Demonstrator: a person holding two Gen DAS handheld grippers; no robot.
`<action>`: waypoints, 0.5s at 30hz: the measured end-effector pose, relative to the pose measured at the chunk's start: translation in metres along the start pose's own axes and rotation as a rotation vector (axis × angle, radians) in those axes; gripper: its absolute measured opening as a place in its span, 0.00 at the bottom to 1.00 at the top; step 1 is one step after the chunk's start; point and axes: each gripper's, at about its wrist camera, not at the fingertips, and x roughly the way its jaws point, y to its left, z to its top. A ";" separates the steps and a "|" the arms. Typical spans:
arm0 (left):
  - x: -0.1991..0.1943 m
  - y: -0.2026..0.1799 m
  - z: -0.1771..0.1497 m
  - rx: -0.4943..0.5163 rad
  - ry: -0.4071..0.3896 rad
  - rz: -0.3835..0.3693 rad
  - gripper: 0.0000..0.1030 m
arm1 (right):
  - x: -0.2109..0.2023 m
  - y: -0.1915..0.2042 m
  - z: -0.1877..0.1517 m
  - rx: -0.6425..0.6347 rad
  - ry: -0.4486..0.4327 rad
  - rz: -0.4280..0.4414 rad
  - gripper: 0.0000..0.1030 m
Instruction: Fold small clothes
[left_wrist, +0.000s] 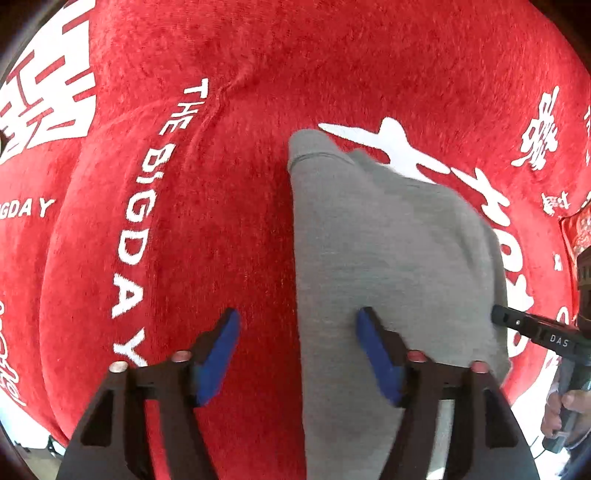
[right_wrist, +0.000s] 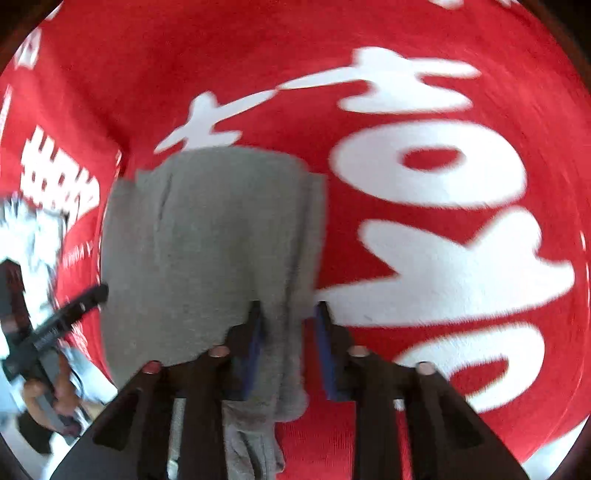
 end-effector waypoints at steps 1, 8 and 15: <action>-0.001 -0.001 0.000 0.011 -0.004 0.011 0.70 | -0.002 -0.001 -0.004 0.006 0.000 -0.020 0.40; -0.020 0.007 -0.004 0.026 -0.005 0.109 0.70 | -0.022 -0.006 -0.025 0.065 0.005 -0.092 0.40; -0.041 0.016 -0.026 0.017 0.012 0.111 0.70 | -0.048 0.034 -0.056 0.024 -0.052 0.002 0.40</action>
